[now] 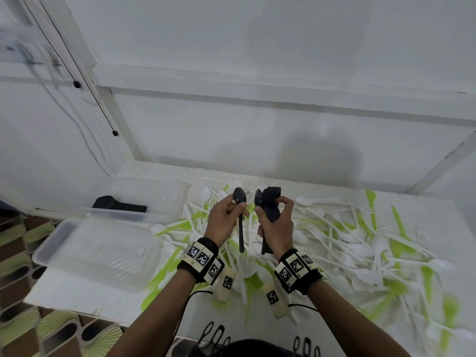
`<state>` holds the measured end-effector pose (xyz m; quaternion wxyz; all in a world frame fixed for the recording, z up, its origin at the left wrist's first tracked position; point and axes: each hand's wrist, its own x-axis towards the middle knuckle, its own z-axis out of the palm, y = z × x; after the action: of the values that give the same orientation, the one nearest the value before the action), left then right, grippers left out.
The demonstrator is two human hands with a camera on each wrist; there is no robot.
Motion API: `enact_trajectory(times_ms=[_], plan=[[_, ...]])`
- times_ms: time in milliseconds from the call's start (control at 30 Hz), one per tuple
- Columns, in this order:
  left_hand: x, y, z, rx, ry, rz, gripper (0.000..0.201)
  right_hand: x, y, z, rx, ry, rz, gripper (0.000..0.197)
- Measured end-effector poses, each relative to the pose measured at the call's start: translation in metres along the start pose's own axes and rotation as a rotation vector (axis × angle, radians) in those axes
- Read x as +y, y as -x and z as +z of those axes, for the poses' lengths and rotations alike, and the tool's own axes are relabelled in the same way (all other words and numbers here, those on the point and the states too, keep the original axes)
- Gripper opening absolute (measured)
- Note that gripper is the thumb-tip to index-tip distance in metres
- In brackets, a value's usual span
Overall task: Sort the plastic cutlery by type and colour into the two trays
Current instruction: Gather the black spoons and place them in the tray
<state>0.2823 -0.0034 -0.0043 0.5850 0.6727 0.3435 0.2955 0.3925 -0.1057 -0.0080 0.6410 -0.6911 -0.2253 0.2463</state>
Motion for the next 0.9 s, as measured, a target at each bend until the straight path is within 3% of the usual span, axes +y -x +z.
enact_trajectory(times_ms=[67, 167, 300, 400, 700, 800, 900], plan=[[0.003, 0.001, 0.003, -0.044, 0.053, -0.013, 0.027, -0.001, -0.001, 0.0, 0.004, -0.002, -0.003, 0.044], [-0.001, -0.001, 0.009, -0.087, 0.055, -0.054, 0.026, -0.001, 0.001, 0.003, -0.019, 0.046, -0.036, 0.044], [-0.001, -0.004, 0.018, -0.019, 0.142, -0.149, 0.028, 0.002, 0.005, 0.01, -0.043, 0.167, -0.086, 0.043], [0.003, -0.002, 0.023, 0.028, 0.198, -0.162, 0.03, 0.003, 0.008, 0.013, -0.069, 0.117, -0.088, 0.042], [-0.012, 0.011, 0.015, -0.048, 0.25, -0.213, 0.036, 0.004, 0.006, 0.006, -0.082, 0.039, -0.035, 0.042], [-0.018, 0.012, 0.015, 0.017, 0.222, -0.213, 0.023, 0.011, 0.006, 0.006, -0.106, 0.056, -0.023, 0.041], [-0.026, 0.011, 0.011, 0.054, 0.28, -0.285, 0.038, 0.016, 0.007, 0.005, -0.138, 0.082, 0.001, 0.04]])
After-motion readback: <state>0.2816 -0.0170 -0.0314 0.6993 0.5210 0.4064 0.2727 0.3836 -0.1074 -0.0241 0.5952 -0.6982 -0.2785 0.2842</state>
